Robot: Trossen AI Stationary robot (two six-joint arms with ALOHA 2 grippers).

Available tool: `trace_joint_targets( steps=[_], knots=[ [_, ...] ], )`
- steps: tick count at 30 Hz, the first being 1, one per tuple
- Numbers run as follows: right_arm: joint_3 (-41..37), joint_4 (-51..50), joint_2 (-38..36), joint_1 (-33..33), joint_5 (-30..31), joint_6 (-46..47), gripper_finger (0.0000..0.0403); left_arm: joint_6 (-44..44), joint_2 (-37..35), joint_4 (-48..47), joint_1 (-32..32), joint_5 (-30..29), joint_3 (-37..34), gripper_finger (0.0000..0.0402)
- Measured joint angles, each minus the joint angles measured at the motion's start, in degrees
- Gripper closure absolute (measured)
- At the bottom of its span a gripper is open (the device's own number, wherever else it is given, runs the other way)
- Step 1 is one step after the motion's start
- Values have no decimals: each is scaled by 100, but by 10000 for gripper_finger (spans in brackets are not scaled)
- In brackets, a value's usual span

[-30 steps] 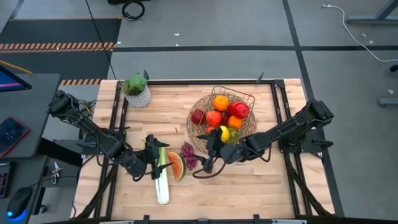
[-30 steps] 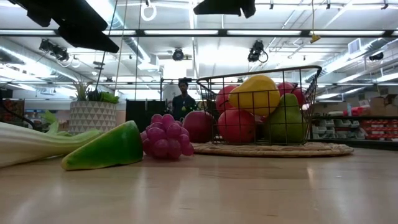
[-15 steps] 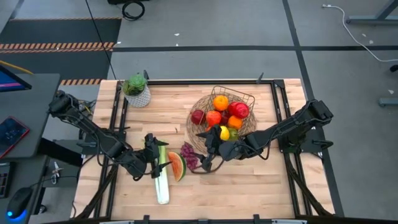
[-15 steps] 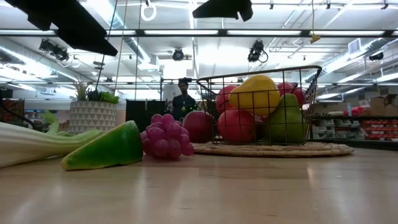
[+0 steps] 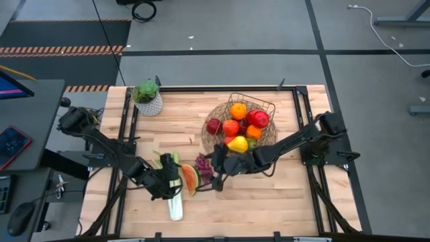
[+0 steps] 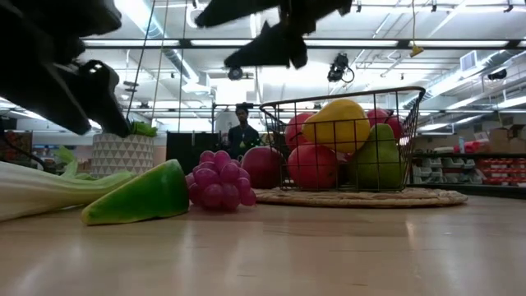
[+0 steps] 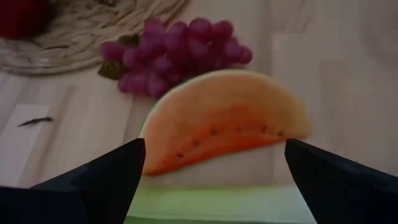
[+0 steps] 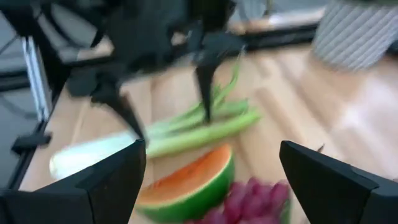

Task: Build produce basket
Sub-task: Put the red watermelon into the gold wire basket

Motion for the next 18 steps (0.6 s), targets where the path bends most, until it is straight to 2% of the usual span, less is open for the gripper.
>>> trace_joint_targets(
  steps=[3,7,13,16,18],
  knots=[
    [78,-32,258,146,-163,133,30,93,40,-197,163,-51,4,10],
    [300,25,685,463,-87,169,30,249,38,-582,506,-109,2,10],
    [1102,-230,1446,845,178,-99,30,1008,79,-641,1182,-90,2,10],
    [1542,-793,1791,946,178,35,30,1294,82,-645,1507,152,2,10],
    [1826,-1251,1989,992,178,105,30,1476,104,-625,1749,585,2,10]
  ],
)
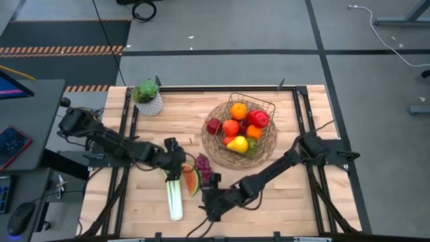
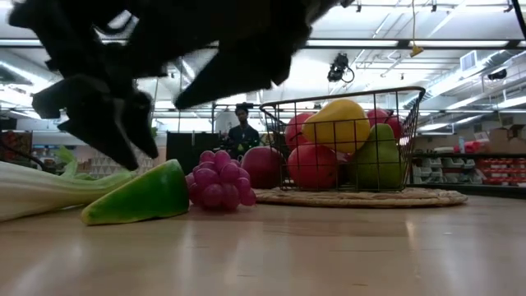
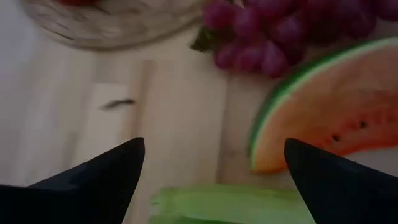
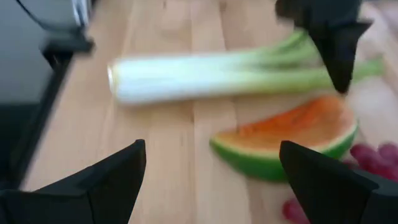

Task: Build produce basket
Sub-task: Put the red watermelon into the gold wire basket

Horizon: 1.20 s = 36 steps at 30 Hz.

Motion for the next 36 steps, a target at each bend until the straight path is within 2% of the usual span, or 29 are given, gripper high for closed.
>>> trace_joint_targets(
  steps=[3,7,16,21,24,29,33,36],
  knots=[
    [293,-773,126,63,101,150,30,157,63,42,331,841,-2,10],
    [407,-1240,91,168,314,200,30,186,55,161,626,1466,0,10],
    [416,-1522,-79,353,690,220,30,-54,34,106,939,1609,0,10],
    [414,-1549,-79,394,702,254,30,-66,123,378,940,2241,0,10],
    [414,-1493,-79,395,709,249,30,32,203,658,892,2615,6,10],
    [368,-1190,-22,393,646,219,30,349,420,731,886,2656,2,10],
    [77,-593,-18,391,620,42,30,398,575,767,915,2641,1,10],
    [-174,18,-30,391,620,-90,30,249,674,870,898,3080,1,10]
  ],
)
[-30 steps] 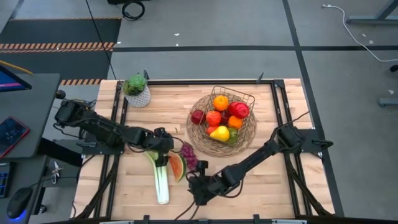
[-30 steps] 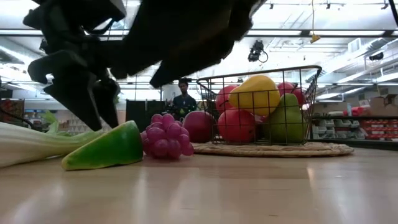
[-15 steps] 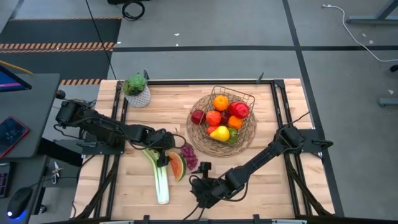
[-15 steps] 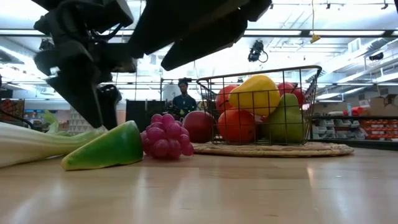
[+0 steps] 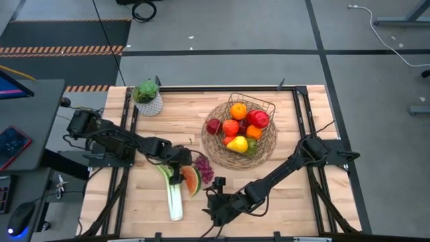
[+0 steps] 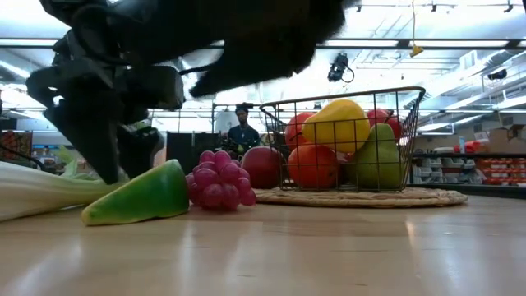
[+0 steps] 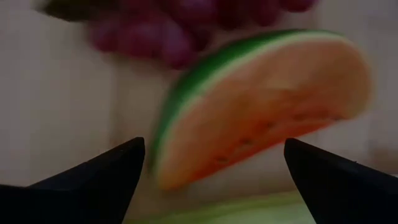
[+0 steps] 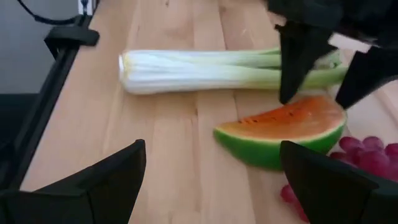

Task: Build produce basket
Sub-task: Put the red watermelon into the gold wire basket

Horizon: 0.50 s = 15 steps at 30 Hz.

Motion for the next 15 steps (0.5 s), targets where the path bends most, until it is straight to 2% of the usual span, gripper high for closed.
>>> trace_joint_targets(
  steps=[2,11,15],
  knots=[
    [-181,104,2,-11,-17,57,30,-158,25,-33,-55,182,0,10],
    [-506,-134,13,4,-278,572,30,-840,21,115,-644,252,-1,10],
    [-500,-539,4,15,-773,721,30,-1190,21,642,-974,228,-1,10]
  ],
)
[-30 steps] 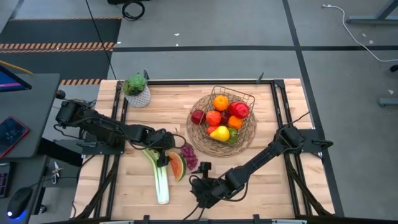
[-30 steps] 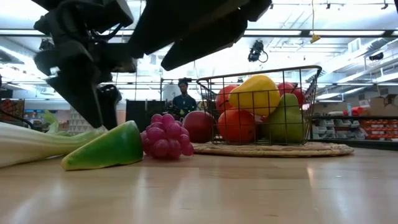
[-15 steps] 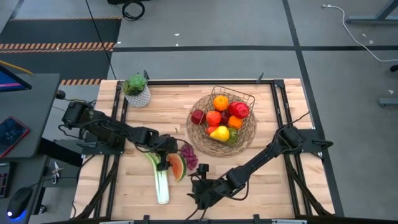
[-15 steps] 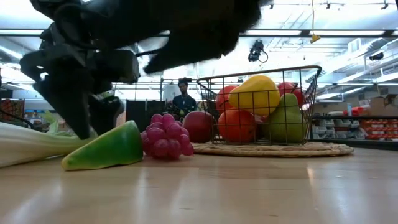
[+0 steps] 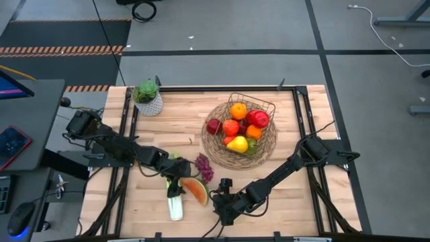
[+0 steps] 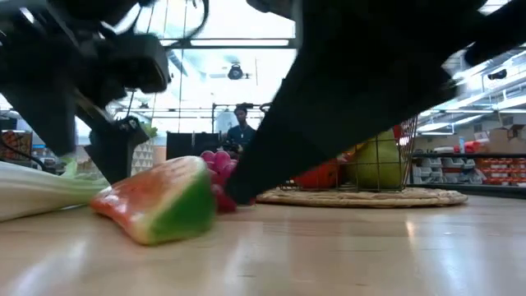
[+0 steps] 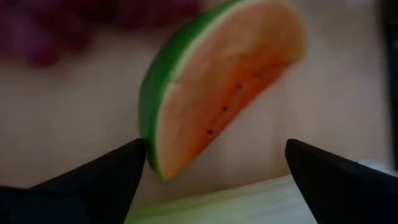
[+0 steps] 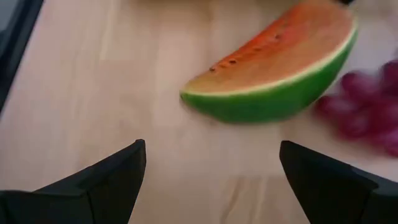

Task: Build produce basket
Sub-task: Put the red watermelon into the gold wire basket

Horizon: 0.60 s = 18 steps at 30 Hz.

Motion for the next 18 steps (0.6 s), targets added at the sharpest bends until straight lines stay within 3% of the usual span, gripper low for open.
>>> trace_joint_targets(
  steps=[5,9,18],
  knots=[
    [2,-326,-46,-2,-753,212,30,-170,0,580,-448,-9,2,10],
    [2,-571,-99,4,-906,417,30,-133,0,629,-691,-55,2,10],
    [11,310,-97,30,329,223,30,647,-4,397,-718,-1616,0,10]
  ],
)
